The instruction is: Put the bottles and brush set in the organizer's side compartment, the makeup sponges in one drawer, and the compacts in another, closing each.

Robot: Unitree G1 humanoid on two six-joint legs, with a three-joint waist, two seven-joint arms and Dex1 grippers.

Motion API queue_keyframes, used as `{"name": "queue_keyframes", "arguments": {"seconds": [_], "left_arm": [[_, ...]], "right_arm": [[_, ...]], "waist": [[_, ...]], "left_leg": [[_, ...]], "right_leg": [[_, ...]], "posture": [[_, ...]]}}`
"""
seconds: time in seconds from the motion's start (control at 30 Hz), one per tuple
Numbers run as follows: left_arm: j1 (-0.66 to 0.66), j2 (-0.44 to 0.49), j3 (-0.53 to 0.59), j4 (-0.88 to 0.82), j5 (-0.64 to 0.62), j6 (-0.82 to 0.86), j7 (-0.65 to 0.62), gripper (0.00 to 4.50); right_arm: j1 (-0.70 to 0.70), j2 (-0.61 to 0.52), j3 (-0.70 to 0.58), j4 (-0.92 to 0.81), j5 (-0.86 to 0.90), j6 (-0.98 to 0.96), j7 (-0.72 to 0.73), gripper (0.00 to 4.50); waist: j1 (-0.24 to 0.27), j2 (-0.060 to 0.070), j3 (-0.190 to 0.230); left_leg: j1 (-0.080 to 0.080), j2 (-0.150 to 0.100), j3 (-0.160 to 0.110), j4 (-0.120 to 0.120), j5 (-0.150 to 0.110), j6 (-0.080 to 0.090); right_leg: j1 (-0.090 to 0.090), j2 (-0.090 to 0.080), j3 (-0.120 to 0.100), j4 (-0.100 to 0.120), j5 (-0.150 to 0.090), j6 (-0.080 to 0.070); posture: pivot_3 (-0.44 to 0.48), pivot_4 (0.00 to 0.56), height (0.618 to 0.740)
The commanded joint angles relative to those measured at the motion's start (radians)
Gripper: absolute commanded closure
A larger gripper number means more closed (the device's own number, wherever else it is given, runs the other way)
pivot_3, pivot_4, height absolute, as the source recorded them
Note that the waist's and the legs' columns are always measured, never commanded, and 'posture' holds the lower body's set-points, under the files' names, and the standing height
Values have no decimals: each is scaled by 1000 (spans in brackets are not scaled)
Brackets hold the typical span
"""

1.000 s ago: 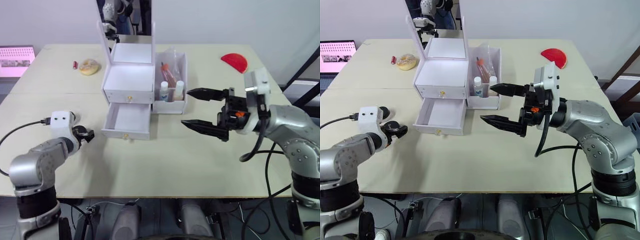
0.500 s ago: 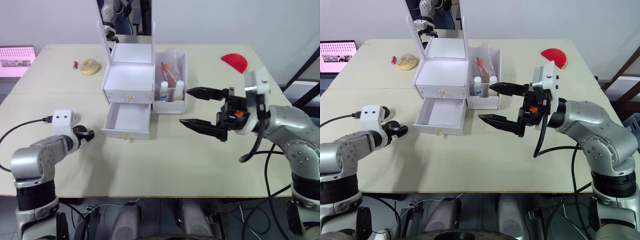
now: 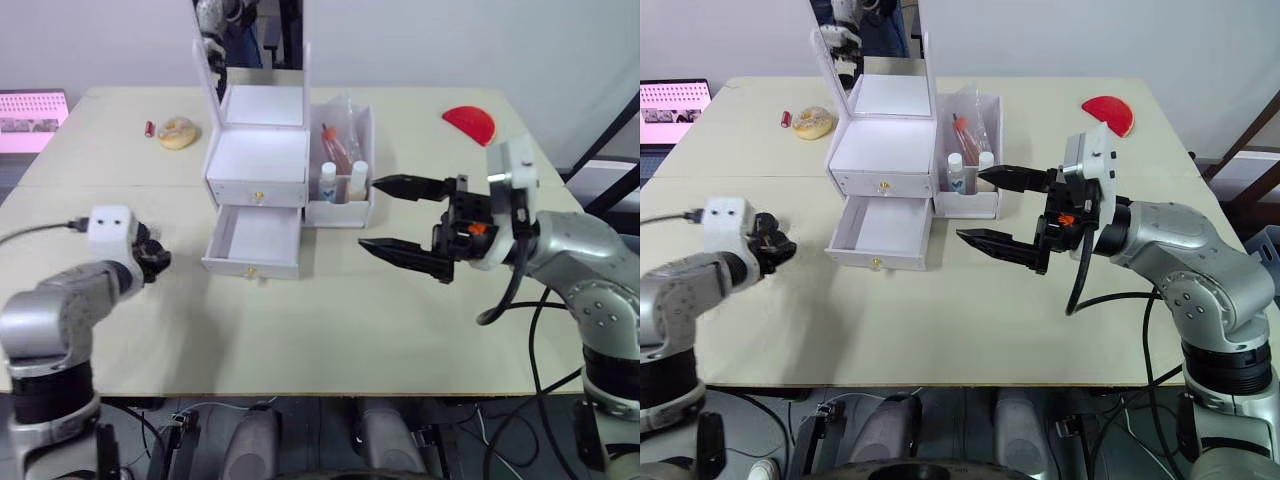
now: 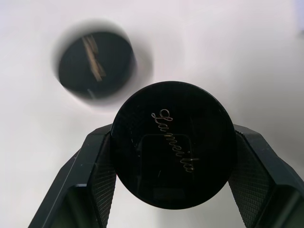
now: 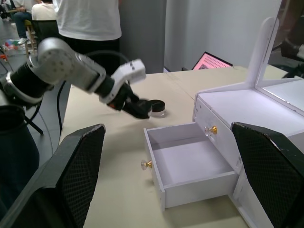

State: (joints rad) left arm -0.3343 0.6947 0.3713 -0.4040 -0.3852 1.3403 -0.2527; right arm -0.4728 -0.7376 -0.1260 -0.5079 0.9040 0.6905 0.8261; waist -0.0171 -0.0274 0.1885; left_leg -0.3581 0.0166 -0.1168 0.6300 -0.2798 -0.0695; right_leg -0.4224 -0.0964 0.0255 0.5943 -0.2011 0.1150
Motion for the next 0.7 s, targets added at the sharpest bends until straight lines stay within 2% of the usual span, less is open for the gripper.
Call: {"name": "queue_keyframes", "arguments": {"seconds": [0.03, 0.17, 0.4, 0.53, 0.7], "left_arm": [[-17, 132, 11, -24, -83, -84, -197, 1830], [-57, 258, -87, 62, -121, -277, -448, 1830], [-214, 284, -329, 291, -79, -592, -817, 1830], [-297, 255, -454, 436, 11, -739, -917, 1830], [-377, 219, -537, 546, 77, -801, -987, 1830]], "right_arm": [[-2, -8, -14, -24, -4, -8, -3, 0], [9, -3, -14, -26, -14, -12, -8, 0], [44, 10, -21, -61, -26, -18, -50, 0], [78, 15, -39, -101, -18, -15, -93, 0], [127, 13, -69, -147, -6, -13, -143, 0]], "waist": [[0, 0, 0], [5, 1, 0], [3, 1, 1], [0, 1, 1], [2, 1, 1]], "left_leg": [[0, 0, 0, 0, 0, 0], [-1, 0, 0, 0, 0, 0], [-2, 0, 0, 0, 0, 0], [-2, 0, 0, -1, 0, 0], [-4, 0, 0, 0, 0, 0]], "right_leg": [[0, 0, 0, 0, 0, 0], [-1, 0, 0, -1, 0, 0], [-2, 0, 0, -1, 0, 0], [-2, 0, 0, -1, 0, 0], [-2, 0, 0, -1, 0, 0]], "posture": [[0, 150, 739], [0, 150, 739], [0, 150, 739], [0, 150, 739], [0, 150, 739]]}}
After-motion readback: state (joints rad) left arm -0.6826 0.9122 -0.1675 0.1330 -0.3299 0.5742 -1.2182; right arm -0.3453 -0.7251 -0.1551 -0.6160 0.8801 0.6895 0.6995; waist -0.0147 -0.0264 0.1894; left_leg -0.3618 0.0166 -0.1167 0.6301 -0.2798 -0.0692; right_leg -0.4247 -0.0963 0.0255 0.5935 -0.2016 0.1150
